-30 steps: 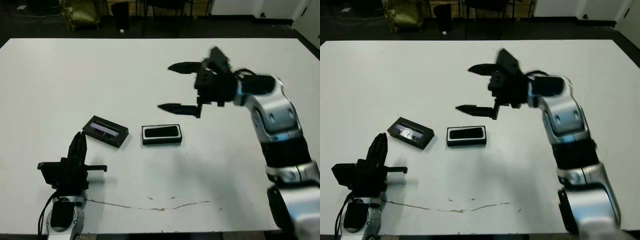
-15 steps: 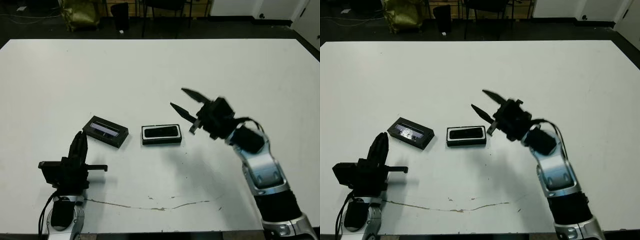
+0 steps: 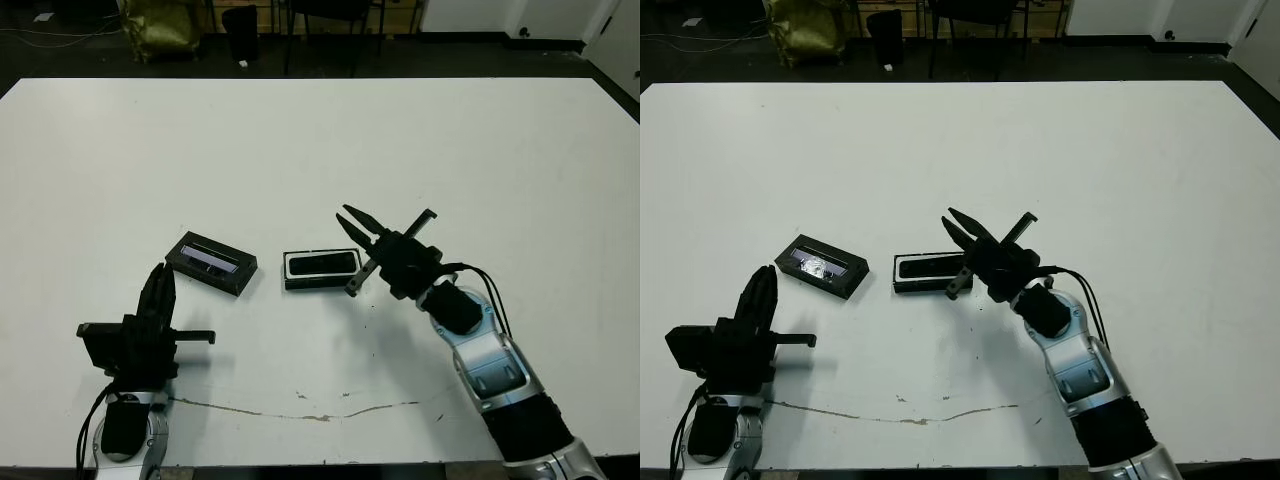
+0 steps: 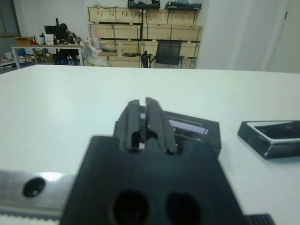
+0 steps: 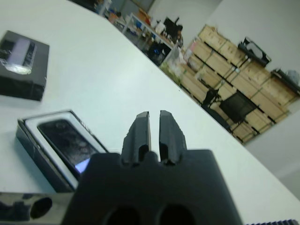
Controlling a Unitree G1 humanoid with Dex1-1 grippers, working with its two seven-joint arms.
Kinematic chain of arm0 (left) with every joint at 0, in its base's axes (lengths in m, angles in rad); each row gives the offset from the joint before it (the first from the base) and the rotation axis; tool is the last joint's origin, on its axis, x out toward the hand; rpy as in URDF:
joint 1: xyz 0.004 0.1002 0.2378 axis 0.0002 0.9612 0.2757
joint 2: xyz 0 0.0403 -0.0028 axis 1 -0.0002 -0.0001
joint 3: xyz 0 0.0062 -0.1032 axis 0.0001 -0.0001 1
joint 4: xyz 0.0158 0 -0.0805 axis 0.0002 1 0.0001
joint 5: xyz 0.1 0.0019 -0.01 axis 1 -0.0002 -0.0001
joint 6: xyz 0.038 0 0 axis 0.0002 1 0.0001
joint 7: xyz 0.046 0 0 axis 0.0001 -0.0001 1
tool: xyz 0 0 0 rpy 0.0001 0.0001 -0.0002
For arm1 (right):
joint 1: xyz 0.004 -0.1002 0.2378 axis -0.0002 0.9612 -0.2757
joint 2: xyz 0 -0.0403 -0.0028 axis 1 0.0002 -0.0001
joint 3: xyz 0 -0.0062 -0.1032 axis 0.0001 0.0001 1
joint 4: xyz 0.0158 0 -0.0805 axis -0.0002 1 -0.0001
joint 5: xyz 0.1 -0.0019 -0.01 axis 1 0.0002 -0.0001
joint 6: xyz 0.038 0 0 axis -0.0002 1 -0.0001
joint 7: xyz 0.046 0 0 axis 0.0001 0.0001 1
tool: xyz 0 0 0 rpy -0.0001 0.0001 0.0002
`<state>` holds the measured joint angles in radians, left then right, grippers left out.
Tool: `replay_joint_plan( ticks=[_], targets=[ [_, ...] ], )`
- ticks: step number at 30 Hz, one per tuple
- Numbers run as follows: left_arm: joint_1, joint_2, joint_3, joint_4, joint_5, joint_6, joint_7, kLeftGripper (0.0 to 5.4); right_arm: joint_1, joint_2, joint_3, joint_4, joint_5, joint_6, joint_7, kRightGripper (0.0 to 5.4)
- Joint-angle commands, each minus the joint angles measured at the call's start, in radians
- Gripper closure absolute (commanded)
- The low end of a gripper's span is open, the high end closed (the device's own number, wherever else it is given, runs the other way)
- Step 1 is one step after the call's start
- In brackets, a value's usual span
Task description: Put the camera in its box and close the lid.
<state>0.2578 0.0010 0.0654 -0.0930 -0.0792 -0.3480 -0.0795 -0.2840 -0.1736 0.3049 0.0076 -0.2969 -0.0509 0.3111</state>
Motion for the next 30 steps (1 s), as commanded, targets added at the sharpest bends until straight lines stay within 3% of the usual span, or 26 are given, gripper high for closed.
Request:
replay_joint_plan(
  ticks=[1,12,20,30],
  targets=[
    [0.012,0.002,0.001,0.008,0.004,0.015,0.006,5.4,0.029,0.0,0.011,-0.006,-0.022,0.053,-0.01,5.39],
    [-0.011,0.015,0.002,0.039,0.005,-0.029,-0.004,5.4,0.043,-0.013,0.029,-0.039,-0.057,0.167,-0.001,5.39],
    [0.017,0.0,-0.006,-0.016,0.023,0.027,0.02,5.4,0.056,-0.035,0.036,-0.032,-0.056,0.182,0.014,5.39],
    [0.003,0.006,-0.003,0.024,0.028,-0.021,0.017,5.4,0.055,-0.049,0.056,-0.036,-0.07,0.24,0.039,5.39]
  ],
)
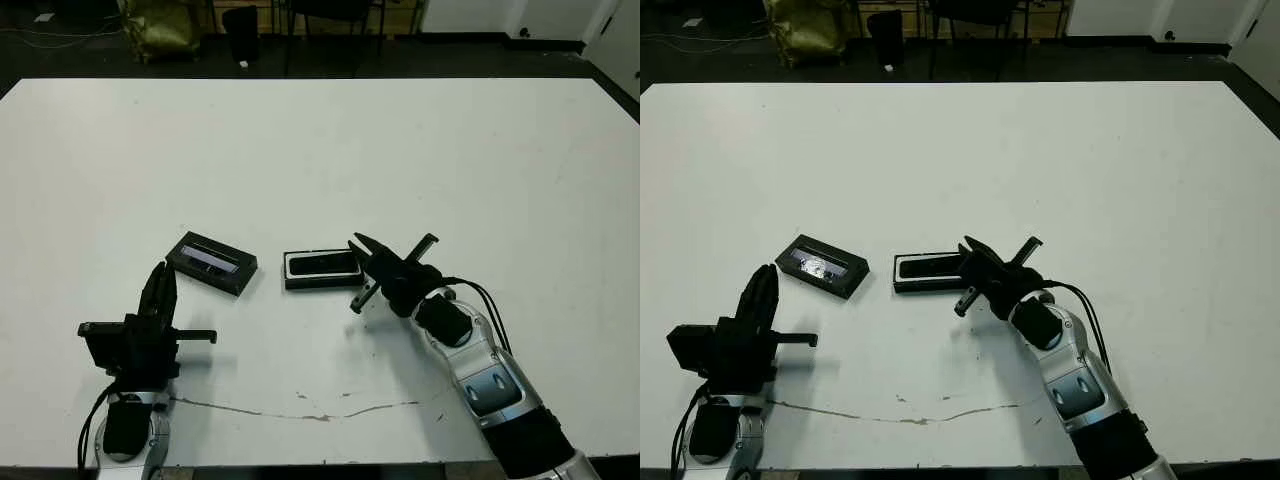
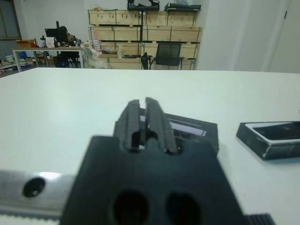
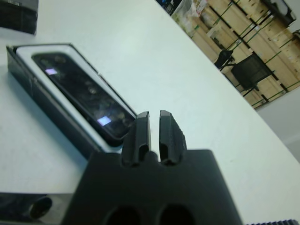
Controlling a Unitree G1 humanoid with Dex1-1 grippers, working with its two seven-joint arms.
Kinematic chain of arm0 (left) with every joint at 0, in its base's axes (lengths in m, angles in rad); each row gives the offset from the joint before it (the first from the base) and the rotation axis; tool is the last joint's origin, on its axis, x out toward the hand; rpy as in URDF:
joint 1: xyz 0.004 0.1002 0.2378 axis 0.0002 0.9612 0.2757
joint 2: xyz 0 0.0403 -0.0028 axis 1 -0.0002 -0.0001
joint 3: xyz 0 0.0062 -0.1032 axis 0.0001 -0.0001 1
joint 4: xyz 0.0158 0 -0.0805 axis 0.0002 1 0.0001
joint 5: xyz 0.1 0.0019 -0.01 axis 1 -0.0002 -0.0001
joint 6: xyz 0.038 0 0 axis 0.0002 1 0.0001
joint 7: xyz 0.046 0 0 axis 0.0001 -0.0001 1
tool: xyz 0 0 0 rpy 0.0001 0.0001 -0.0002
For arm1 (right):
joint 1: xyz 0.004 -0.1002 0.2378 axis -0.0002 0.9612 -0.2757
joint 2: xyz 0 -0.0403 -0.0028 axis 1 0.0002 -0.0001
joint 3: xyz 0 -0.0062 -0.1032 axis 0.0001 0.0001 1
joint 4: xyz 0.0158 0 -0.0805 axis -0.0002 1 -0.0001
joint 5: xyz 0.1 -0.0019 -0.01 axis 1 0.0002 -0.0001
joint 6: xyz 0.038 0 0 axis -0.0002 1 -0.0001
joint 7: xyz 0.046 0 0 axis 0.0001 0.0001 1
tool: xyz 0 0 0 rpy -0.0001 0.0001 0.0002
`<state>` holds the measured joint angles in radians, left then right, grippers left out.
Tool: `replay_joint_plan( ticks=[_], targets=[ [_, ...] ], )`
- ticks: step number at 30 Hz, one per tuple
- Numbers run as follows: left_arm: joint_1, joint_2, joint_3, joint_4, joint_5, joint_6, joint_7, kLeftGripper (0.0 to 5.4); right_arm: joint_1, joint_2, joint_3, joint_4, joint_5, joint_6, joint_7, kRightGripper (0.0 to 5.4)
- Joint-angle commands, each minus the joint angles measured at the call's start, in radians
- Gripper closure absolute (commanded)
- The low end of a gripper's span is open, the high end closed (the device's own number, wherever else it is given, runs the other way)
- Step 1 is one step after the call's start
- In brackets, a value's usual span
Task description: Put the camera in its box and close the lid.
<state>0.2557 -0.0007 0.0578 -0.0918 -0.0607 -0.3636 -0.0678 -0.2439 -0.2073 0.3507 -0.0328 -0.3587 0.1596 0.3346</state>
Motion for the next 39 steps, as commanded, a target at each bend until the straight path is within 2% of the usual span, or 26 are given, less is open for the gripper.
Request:
replay_joint_plan(
  ticks=[1,12,14,19,23,26,29,32,39],
  targets=[
    [0.006,0.007,0.005,0.023,0.007,-0.004,0.004,5.4,0.016,-0.015,0.012,0.006,-0.008,0.03,0.017,5.39],
    [0.012,0.003,0.001,0.007,-0.007,0.018,0.002,5.4,0.024,-0.024,0.018,0.021,0.0,0.016,0.03,5.39],
    [0.014,0.001,0.0,-0.002,-0.006,0.032,0.007,5.4,0.019,-0.031,0.025,0.019,-0.009,0.034,0.043,5.39],
    [0.012,0.002,0.002,0.003,0.002,0.022,0.012,5.4,0.012,-0.058,0.034,0.03,-0.013,0.017,0.065,5.39],
    [0.019,-0.001,-0.001,-0.017,-0.008,0.047,0.012,5.4,0.016,-0.075,0.05,0.019,-0.031,0.03,0.079,5.39],
    [0.011,0.002,0.0,-0.002,-0.016,0.029,0.003,5.4,0.022,-0.087,0.073,-0.001,-0.065,0.064,0.094,5.39],
    [0.0,0.009,0.004,0.027,-0.006,-0.002,0.003,5.4,0.032,-0.088,0.077,-0.011,-0.065,0.089,0.105,5.39],
    [0.005,0.005,0.003,0.02,-0.01,0.005,0.006,5.4,0.039,-0.093,0.074,0.018,-0.059,0.057,0.093,5.39],
    [0.008,0.009,0.002,0.01,0.001,0.007,0.009,5.4,0.059,-0.101,0.071,0.047,-0.055,0.034,0.093,5.39]
  ],
)
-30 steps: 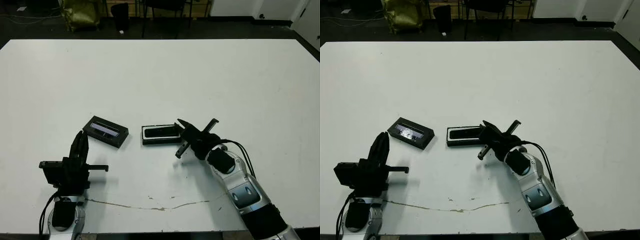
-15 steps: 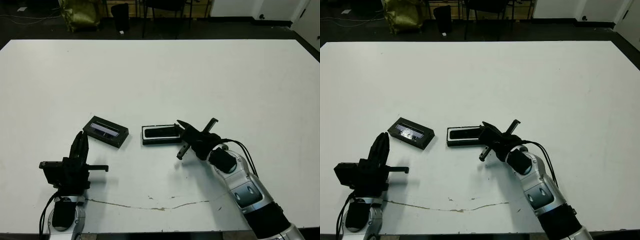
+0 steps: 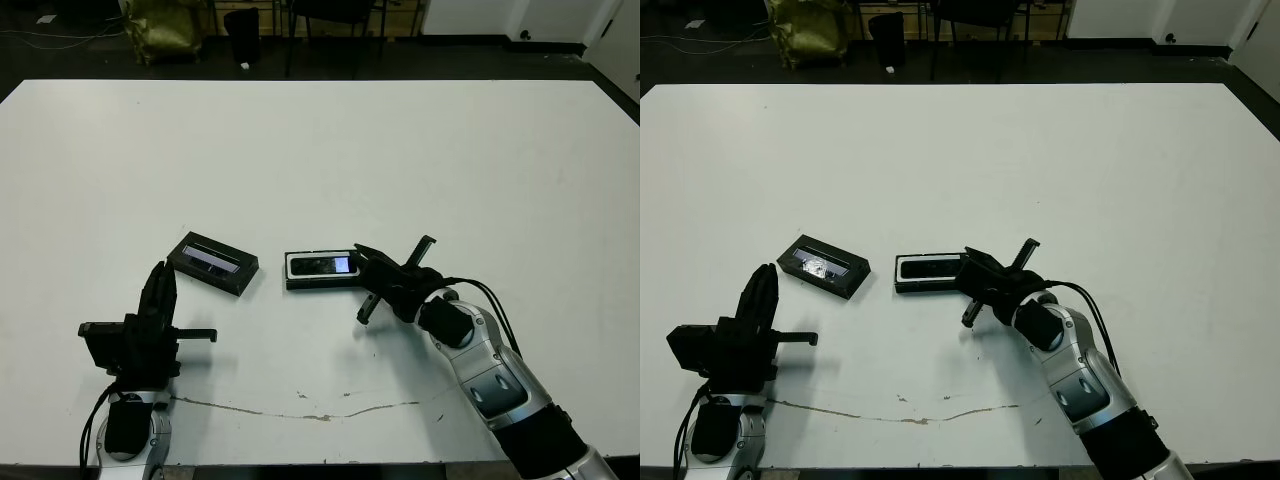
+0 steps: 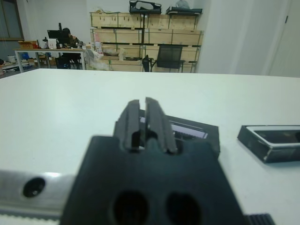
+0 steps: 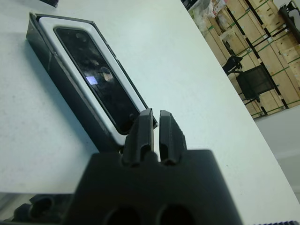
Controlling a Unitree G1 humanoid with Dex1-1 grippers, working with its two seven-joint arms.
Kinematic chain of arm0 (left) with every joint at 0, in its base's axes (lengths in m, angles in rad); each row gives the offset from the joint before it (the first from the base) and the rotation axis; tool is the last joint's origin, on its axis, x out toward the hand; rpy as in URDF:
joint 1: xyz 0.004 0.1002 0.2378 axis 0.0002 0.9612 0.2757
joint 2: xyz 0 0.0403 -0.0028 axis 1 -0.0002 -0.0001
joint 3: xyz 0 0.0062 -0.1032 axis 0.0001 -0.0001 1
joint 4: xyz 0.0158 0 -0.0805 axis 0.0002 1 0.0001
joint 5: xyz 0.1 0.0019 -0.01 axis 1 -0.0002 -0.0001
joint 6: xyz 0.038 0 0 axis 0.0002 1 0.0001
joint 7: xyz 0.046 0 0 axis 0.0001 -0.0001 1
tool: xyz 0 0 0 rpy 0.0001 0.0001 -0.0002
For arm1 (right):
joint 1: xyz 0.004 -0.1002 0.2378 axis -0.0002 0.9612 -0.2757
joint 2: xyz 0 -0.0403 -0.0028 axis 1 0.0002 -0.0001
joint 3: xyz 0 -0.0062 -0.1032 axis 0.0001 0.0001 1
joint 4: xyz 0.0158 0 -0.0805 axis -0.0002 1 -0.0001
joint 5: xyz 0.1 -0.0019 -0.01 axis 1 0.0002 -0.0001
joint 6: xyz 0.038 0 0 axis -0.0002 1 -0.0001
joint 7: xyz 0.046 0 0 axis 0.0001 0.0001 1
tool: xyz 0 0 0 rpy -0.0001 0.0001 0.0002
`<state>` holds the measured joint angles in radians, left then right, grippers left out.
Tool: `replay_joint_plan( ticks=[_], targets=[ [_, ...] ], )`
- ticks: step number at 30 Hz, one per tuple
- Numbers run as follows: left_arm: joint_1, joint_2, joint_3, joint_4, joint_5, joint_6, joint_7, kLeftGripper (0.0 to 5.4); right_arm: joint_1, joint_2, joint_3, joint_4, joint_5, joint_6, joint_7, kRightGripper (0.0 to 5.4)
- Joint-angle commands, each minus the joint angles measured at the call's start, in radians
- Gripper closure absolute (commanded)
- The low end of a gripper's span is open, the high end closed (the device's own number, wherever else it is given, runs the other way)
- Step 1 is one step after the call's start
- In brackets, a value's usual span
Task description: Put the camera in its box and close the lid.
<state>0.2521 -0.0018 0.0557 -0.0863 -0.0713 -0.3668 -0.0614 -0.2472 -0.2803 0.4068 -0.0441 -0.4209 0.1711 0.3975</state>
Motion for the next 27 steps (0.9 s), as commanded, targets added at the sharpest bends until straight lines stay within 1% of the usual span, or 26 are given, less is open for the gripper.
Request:
replay_joint_plan(
  ticks=[1,4,8,10,14,16,18,19,22,24,27],
  targets=[
    [0.013,0.011,0.003,0.003,0.01,0.012,0.001,5.4,0.064,-0.029,0.014,0.062,0.007,0.018,0.03,5.39],
    [0.017,0.008,0.002,-0.008,0.006,0.027,0.002,5.4,0.07,-0.027,0.01,0.056,0.008,0.013,0.025,5.39],
    [0.024,0.004,-0.001,-0.028,0.013,0.052,0.011,5.4,0.076,-0.008,-0.021,0.018,0.027,-0.006,-0.013,5.39],
    [0.023,0.004,-0.002,-0.025,0.006,0.048,0.007,5.4,0.081,0.004,-0.044,-0.001,0.043,-0.036,-0.04,5.39],
    [0.012,0.006,0.001,0.007,0.007,0.013,0.002,5.4,0.076,0.027,-0.093,-0.059,0.079,-0.041,-0.073,5.39],
    [0.01,0.007,0.001,0.01,0.003,0.011,-0.001,5.4,0.071,0.04,-0.126,-0.065,0.107,-0.103,-0.111,5.39],
    [0.008,0.005,0.0,0.014,0.009,0.001,0.003,5.4,0.063,0.051,-0.17,-0.078,0.152,-0.167,-0.138,5.39],
    [0.007,0.006,0.001,0.015,0.01,-0.003,0.002,5.4,0.061,0.057,-0.193,-0.096,0.178,-0.175,-0.144,5.39],
    [0.011,0.016,0.002,0.003,-0.003,-0.004,-0.013,5.4,0.055,0.067,-0.254,-0.161,0.256,-0.158,-0.138,5.39],
    [0.021,0.028,0.006,-0.024,-0.009,-0.014,-0.028,5.4,0.054,0.068,-0.299,-0.206,0.334,-0.143,-0.116,5.39],
    [0.065,0.072,0.017,-0.174,-0.017,0.039,-0.059,5.4,0.078,0.052,-0.371,-0.294,0.483,-0.065,-0.063,5.39]
  ],
)
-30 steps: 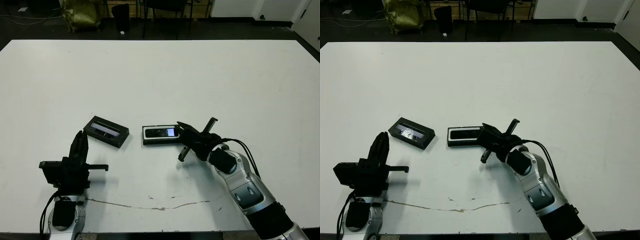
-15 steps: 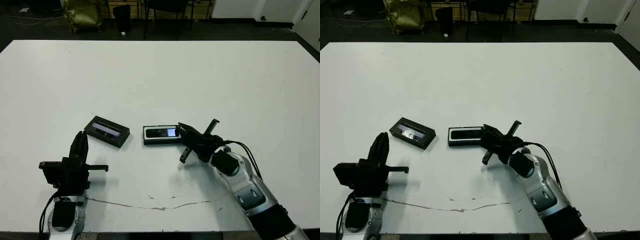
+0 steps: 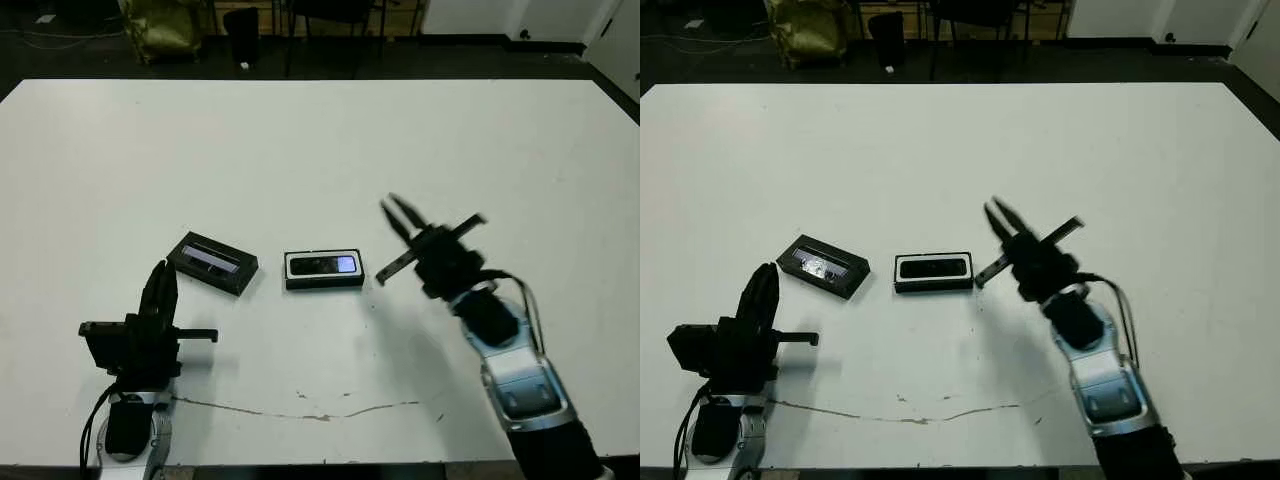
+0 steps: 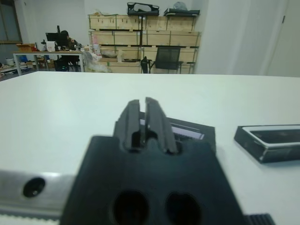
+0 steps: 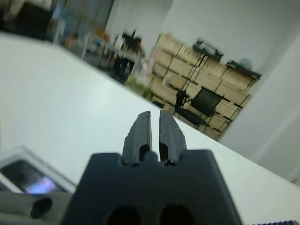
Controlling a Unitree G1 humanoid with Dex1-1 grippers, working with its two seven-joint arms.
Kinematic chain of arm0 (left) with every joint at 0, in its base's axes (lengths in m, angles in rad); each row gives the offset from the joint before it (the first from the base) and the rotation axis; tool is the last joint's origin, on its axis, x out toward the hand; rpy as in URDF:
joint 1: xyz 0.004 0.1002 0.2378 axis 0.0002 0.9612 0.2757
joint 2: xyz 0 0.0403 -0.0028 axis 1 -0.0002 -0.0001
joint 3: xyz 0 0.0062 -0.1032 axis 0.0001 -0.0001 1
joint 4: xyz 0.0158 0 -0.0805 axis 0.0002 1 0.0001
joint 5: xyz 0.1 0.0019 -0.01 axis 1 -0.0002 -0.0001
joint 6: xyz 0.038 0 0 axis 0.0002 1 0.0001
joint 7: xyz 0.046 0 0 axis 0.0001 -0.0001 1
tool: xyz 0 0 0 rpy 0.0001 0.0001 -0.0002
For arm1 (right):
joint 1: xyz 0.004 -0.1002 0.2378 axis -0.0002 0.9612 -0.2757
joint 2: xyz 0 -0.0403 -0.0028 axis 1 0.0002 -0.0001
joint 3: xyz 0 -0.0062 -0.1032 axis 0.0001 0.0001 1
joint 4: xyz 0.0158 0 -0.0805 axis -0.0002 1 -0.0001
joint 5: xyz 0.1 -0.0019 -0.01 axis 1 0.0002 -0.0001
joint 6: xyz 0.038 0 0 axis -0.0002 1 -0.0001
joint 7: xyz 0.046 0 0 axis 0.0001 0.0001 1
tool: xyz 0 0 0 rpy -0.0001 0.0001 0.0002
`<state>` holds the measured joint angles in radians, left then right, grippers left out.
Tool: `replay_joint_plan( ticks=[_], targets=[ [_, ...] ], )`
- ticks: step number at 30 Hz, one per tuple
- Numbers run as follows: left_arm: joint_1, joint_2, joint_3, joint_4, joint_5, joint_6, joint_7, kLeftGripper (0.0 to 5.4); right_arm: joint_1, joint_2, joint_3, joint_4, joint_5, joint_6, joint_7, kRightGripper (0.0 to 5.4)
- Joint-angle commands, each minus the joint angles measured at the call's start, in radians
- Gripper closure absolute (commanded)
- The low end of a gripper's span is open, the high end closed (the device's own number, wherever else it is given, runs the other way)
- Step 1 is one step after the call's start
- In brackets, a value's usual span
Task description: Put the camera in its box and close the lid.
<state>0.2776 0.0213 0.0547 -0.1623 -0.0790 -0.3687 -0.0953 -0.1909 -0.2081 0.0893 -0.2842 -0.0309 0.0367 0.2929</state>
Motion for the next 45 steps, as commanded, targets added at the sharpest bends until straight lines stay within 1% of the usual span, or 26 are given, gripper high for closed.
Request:
replay_joint_plan(
  ticks=[1,4,5,8,9,11,12,14,16,17,18,20,23,25,27,31,35,38,40,42,45],
  targets=[
    [0.052,0.066,0.025,-0.147,-0.022,0.055,-0.039,5.4,0.03,-0.033,-0.076,-0.079,0.135,0.094,0.06,5.39],
    [0.033,0.137,0.067,-0.188,-0.091,0.02,-0.115,5.4,0.053,-0.064,-0.151,-0.114,0.282,0.167,0.115,5.39],
    [0.02,0.164,0.083,-0.2,-0.085,0.028,-0.127,5.4,0.059,-0.074,-0.171,-0.114,0.318,0.198,0.125,5.39],
    [-0.025,0.224,0.113,-0.233,-0.003,0.074,-0.119,5.4,0.066,-0.083,-0.213,-0.094,0.396,0.304,0.115,5.39],
    [-0.048,0.244,0.118,-0.225,0.011,0.074,-0.125,5.4,0.065,-0.08,-0.221,-0.079,0.408,0.331,0.103,5.39],
    [-0.094,0.293,0.123,-0.2,0.013,0.078,-0.159,5.4,0.06,-0.064,-0.242,-0.052,0.445,0.406,0.064,5.39],
    [-0.11,0.314,0.124,-0.201,0.014,0.096,-0.174,5.4,0.055,-0.052,-0.256,-0.045,0.477,0.456,0.041,5.39],
    [-0.134,0.364,0.123,-0.225,0.004,0.165,-0.212,5.4,0.039,-0.024,-0.294,-0.023,0.571,0.561,0.006,5.39],
    [-0.162,0.42,0.122,-0.242,-0.016,0.235,-0.266,5.4,0.023,-0.008,-0.329,0.01,0.658,0.637,-0.004,5.39],
    [-0.179,0.455,0.122,-0.254,-0.025,0.281,-0.297,5.4,0.017,-0.01,-0.338,0.021,0.683,0.665,-0.008,5.39],
    [-0.197,0.498,0.123,-0.268,-0.037,0.338,-0.334,5.4,0.015,-0.017,-0.34,0.028,0.693,0.678,-0.008,5.39],
    [-0.243,0.581,0.126,-0.281,-0.066,0.442,-0.41,5.4,0.014,-0.036,-0.333,0.035,0.689,0.679,0.002,5.39],
    [-0.333,0.695,0.118,-0.229,-0.092,0.514,-0.531,5.4,0.008,-0.061,-0.332,0.062,0.691,0.678,0.035,5.39],
    [-0.4,0.756,0.1,-0.169,-0.098,0.535,-0.608,5.4,0.003,-0.069,-0.338,0.081,0.698,0.675,0.057,5.39],
    [-0.462,0.796,0.076,-0.099,-0.09,0.526,-0.671,5.4,-0.003,-0.069,-0.352,0.091,0.719,0.686,0.059,5.39],
    [-0.592,0.882,-0.019,-0.036,-0.009,0.592,-0.754,5.4,-0.012,-0.07,-0.368,0.095,0.739,0.675,0.054,5.39],
    [-0.716,0.871,-0.094,0.094,0.0,0.58,-0.841,5.4,-0.018,-0.072,-0.382,0.089,0.752,0.669,0.052,5.39],
    [-0.825,0.878,-0.182,0.208,0.035,0.501,-0.958,5.01,-0.022,-0.077,-0.393,0.077,0.772,0.695,0.039,5.4],
    [-0.893,0.88,-0.243,0.256,0.066,0.47,-1.043,4.57,-0.025,-0.091,-0.401,0.077,0.783,0.716,0.035,5.4],
    [-0.955,0.874,-0.296,0.299,0.076,0.473,-1.141,4.1,-0.031,-0.102,-0.409,0.086,0.795,0.732,0.036,5.4],
    [-1.049,0.851,-0.367,0.384,0.072,0.494,-1.308,3.43,-0.038,-0.109,-0.416,0.094,0.807,0.746,0.03,5.4]
  ],
)
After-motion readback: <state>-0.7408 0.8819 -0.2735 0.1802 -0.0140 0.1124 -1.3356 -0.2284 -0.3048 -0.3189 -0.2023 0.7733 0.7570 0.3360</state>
